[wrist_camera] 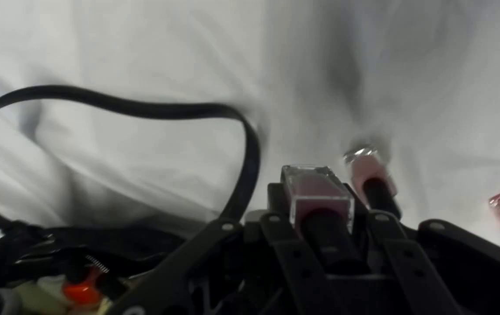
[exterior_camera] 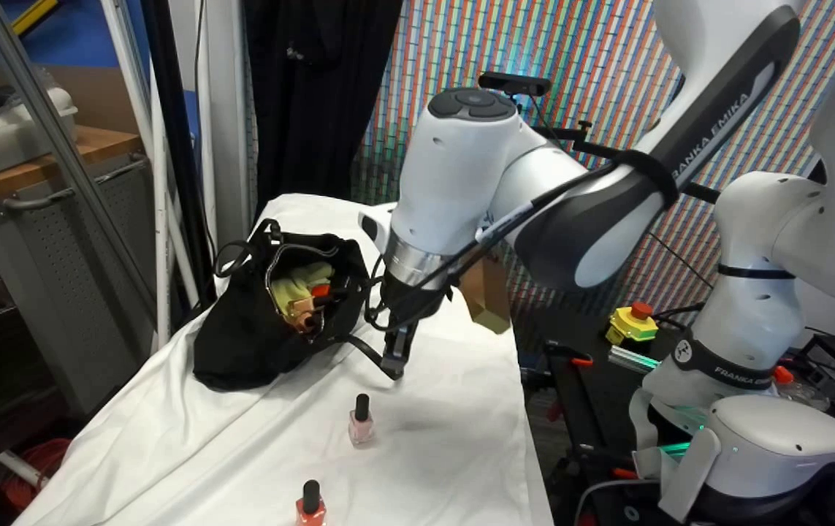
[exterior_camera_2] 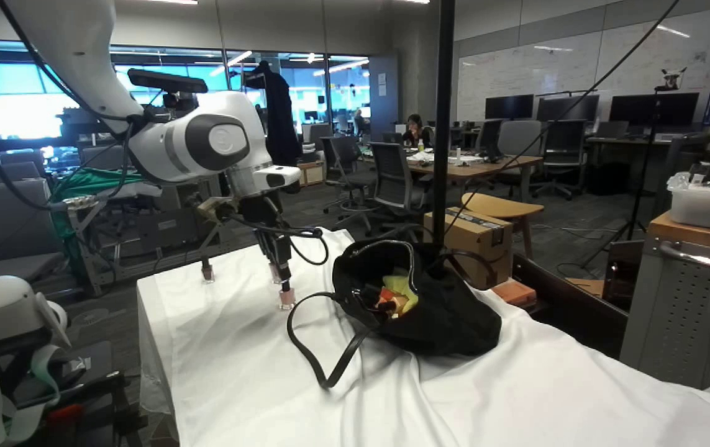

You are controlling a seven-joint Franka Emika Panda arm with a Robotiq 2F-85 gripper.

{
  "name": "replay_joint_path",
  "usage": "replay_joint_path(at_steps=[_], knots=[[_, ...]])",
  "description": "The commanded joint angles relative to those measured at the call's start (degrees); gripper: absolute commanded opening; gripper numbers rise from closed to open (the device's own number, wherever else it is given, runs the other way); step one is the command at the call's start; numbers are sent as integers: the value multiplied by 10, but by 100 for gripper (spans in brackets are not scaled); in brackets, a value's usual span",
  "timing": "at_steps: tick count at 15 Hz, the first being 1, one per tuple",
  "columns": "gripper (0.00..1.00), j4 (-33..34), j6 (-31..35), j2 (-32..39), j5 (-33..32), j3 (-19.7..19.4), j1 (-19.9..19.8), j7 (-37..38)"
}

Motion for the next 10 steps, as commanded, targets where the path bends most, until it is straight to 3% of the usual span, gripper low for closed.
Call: replay_joint_path(at_steps=[1, 6, 10], knots=[[15, 38, 13, -5, -62, -21, -27, 47], [15, 122, 20, 43, -93, -42, -52, 96], [15, 188, 8, 98, -78, -54, -53, 105]])
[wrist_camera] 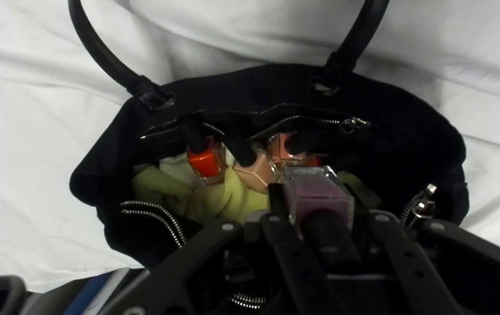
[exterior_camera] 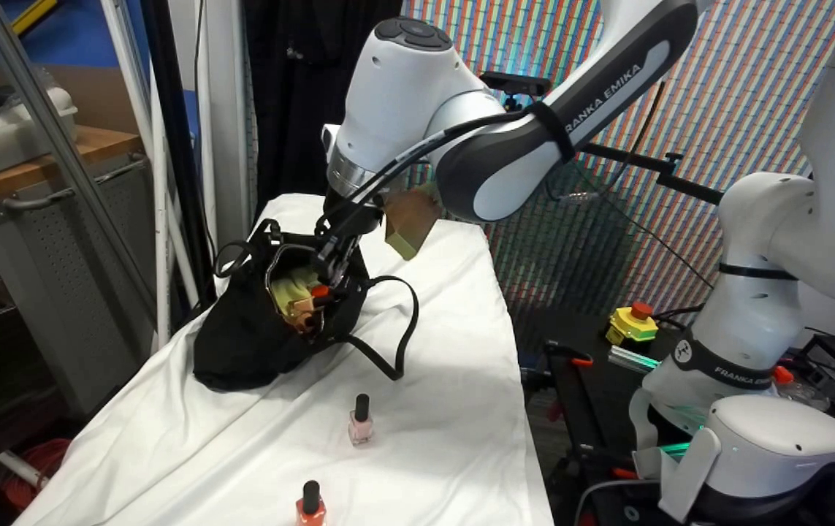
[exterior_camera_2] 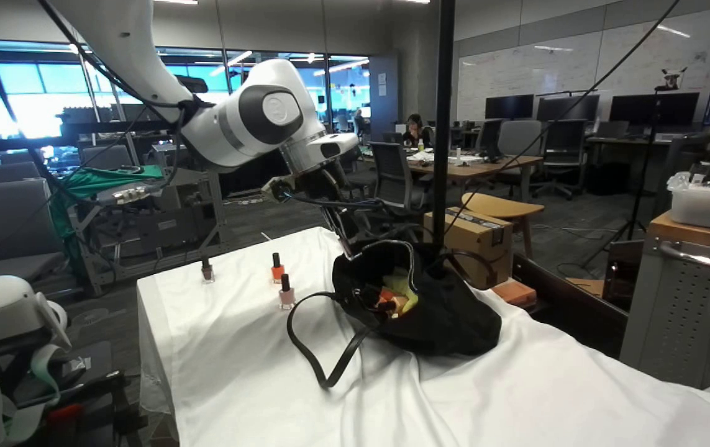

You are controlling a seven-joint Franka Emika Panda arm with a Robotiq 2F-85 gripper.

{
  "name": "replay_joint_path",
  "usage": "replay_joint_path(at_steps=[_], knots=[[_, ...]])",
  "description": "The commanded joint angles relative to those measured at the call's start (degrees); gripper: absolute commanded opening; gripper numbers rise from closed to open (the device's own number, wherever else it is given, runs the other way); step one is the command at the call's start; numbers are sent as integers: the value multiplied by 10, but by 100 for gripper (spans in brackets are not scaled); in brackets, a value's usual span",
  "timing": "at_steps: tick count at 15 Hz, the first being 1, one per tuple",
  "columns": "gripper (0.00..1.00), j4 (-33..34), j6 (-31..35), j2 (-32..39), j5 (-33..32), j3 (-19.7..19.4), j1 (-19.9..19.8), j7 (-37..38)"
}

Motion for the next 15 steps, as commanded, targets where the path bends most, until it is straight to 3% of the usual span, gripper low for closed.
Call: replay_joint_path(at_steps=[1, 12, 13, 15], knots=[[15, 75, -4, 64, 0, -13, 4, 22], [15, 207, -27, 189, 63, -46, 11, 15], [62, 212, -29, 194, 66, -48, 12, 15], [72, 216, -32, 196, 72, -51, 13, 16]])
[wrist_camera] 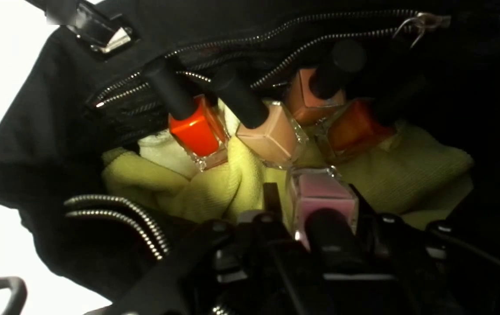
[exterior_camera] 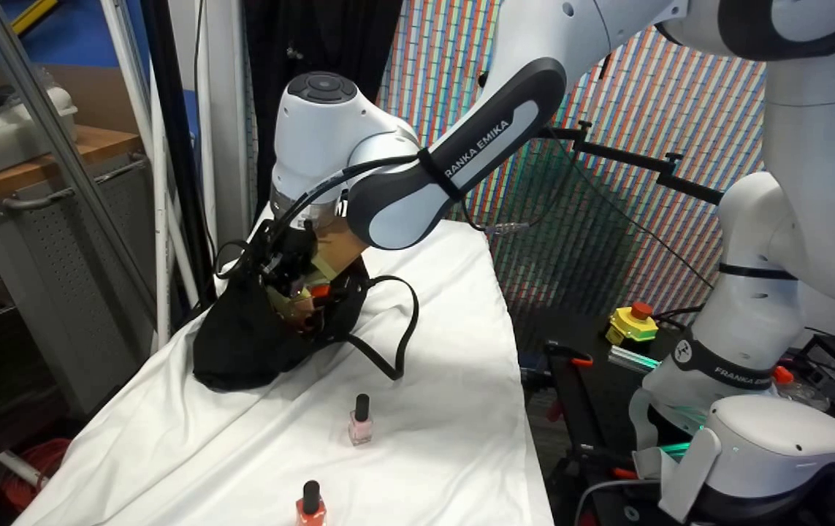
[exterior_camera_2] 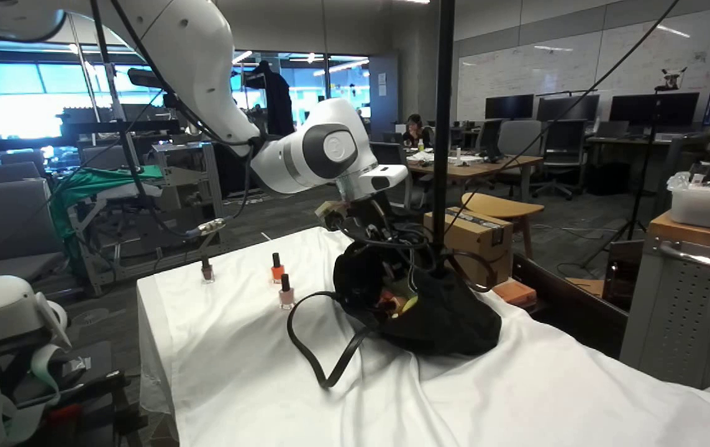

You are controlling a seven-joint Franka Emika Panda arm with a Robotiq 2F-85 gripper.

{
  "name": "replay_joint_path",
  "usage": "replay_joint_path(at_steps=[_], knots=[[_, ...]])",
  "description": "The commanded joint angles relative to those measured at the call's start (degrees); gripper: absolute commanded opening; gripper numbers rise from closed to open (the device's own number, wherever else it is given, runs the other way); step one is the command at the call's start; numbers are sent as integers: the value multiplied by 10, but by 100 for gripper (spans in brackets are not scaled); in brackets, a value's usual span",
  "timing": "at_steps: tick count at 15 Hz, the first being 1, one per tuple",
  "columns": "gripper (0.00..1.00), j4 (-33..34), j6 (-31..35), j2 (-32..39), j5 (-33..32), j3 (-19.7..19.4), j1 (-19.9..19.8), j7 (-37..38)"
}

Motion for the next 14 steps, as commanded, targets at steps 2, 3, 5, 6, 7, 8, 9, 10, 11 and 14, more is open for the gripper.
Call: replay_joint_path(at_steps=[2, 3, 5, 6, 7, 8, 9, 10, 11, 14], knots=[[85, 31, -18, 13, 16, -19, 16, 1], [92, 28, -19, 10, 14, -21, 18, 3], [100, 16, -22, 0, 10, -24, 22, 4], [100, 10, -24, -6, 9, -25, 25, 4], [100, -3, -28, -16, 9, -23, 26, 0], [100, -14, -27, -25, 7, -22, 28, 0], [100, -33, -21, -40, 4, -22, 31, 1], [100, -52, -15, -55, 4, -19, 32, 0], [100, -72, -12, -71, 3, -17, 34, -1], [100, -142, -4, -127, -2, -9, 42, -3]])
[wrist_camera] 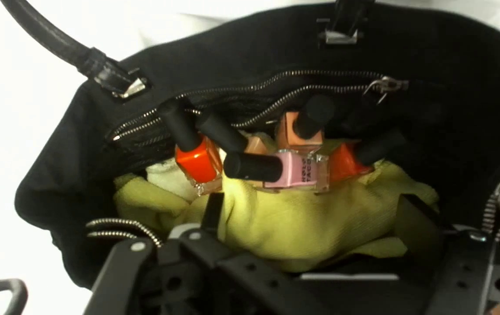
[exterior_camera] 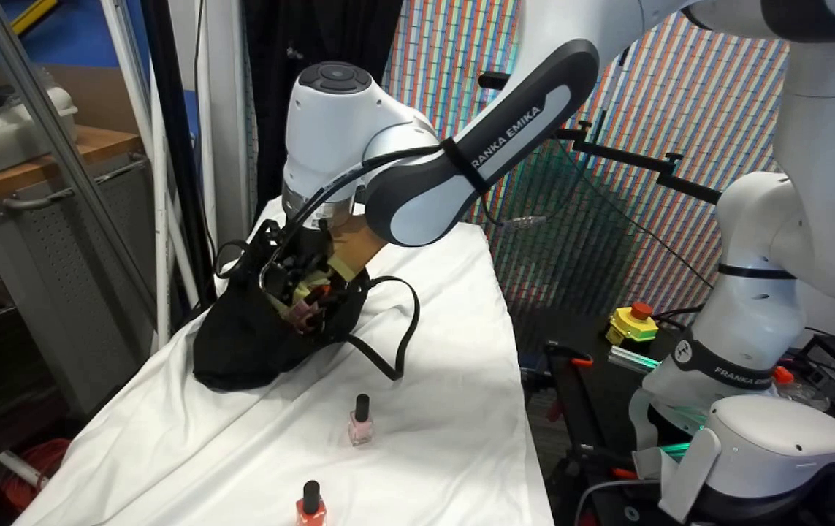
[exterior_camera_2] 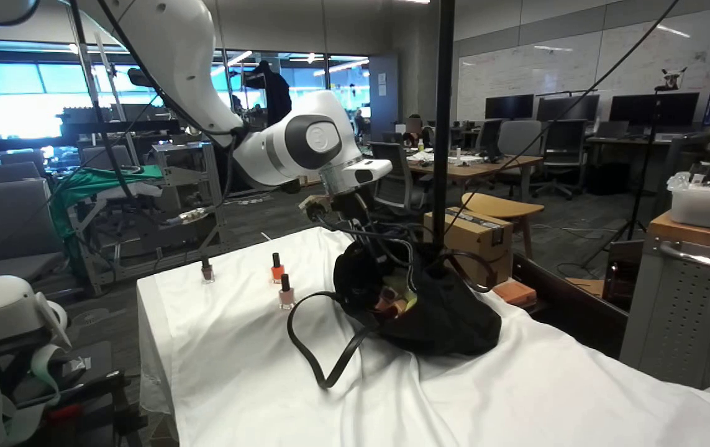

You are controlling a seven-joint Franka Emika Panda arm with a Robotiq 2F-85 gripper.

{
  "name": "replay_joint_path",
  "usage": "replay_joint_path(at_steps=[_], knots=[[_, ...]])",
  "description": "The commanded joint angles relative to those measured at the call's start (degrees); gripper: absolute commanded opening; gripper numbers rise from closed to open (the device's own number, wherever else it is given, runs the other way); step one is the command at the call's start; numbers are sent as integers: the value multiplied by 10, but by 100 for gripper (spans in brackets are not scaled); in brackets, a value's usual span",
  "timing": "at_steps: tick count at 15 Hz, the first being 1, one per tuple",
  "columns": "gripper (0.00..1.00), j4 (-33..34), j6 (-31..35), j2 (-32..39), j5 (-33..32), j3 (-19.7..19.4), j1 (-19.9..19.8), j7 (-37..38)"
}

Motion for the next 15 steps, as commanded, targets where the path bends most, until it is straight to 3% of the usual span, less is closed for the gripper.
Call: replay_joint_path(at_steps=[1, 8, 15], knots=[[100, -109, 12, -96, -11, 6, 13, -4], [100, -246, 15, -205, -3, 67, 2, -39], [100, -299, 14, -224, 30, 140, 6, -100]])
